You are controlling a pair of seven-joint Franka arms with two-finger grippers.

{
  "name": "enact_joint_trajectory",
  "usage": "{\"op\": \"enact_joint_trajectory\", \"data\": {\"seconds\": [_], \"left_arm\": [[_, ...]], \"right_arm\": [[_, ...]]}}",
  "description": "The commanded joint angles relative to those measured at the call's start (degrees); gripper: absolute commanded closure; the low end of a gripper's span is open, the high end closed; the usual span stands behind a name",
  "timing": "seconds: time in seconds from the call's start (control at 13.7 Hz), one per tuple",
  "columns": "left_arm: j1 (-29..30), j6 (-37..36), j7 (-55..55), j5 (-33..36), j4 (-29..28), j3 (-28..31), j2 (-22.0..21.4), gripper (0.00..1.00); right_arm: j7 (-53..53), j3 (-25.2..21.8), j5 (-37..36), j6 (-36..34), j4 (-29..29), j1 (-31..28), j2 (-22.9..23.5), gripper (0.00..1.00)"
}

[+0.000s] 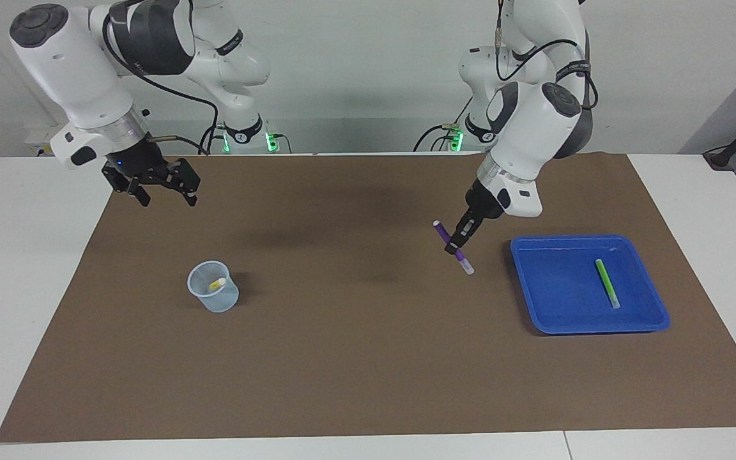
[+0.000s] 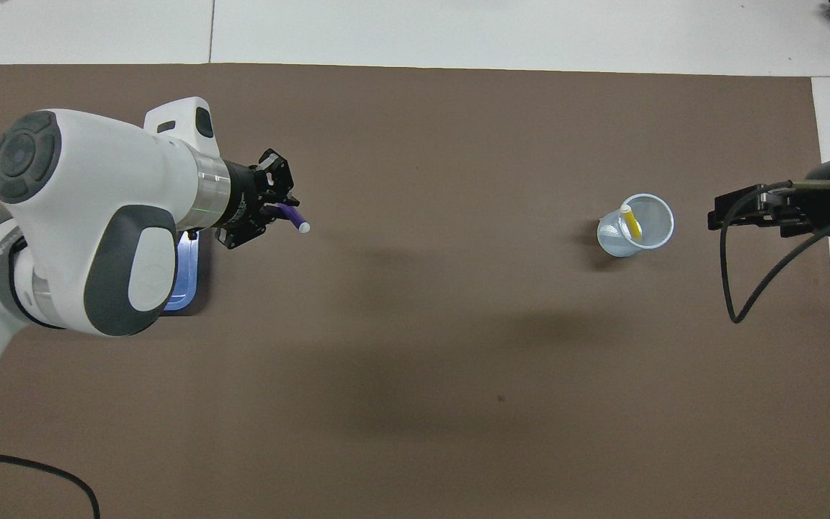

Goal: Right arm passes pens to left for tray arrangement
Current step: 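Carry the purple pen toward the tray while the right gripper withdraws, then lower the purple pen into the blue tray and open the left gripper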

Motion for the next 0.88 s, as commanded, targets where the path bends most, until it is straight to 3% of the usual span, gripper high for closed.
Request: {"op": "enact_joint_trajectory", "data": {"seconds": [0.0, 0.29, 0.51, 0.8], "left_arm": [[4.3, -6.0, 11.3, 1.9, -0.3, -0.3, -1.7, 1.00], [7.4, -8.4, 21.3, 7.2, -0.3, -0.3, -1.9, 1.00], [12.0, -11.4, 35.8, 8.2, -0.8, -0.3, -2.8, 1.00], [15.4, -10.2, 51.1, 17.1, -1.5, -0.3, -2.2, 1.00]], "right_arm": [[-1.5, 0.7, -1.3, -1.2, 0.0, -1.1, -1.2, 0.00], [-1.5, 0.7, -1.2, -1.7, 0.0, -1.0, -1.3, 0.00], [-1.5, 0.7, -1.2, -2.1, -0.2, -1.1, -1.6, 0.00], [-1.5, 0.6, -1.2, -2.1, -0.3, -1.8, -1.6, 0.00]]}}
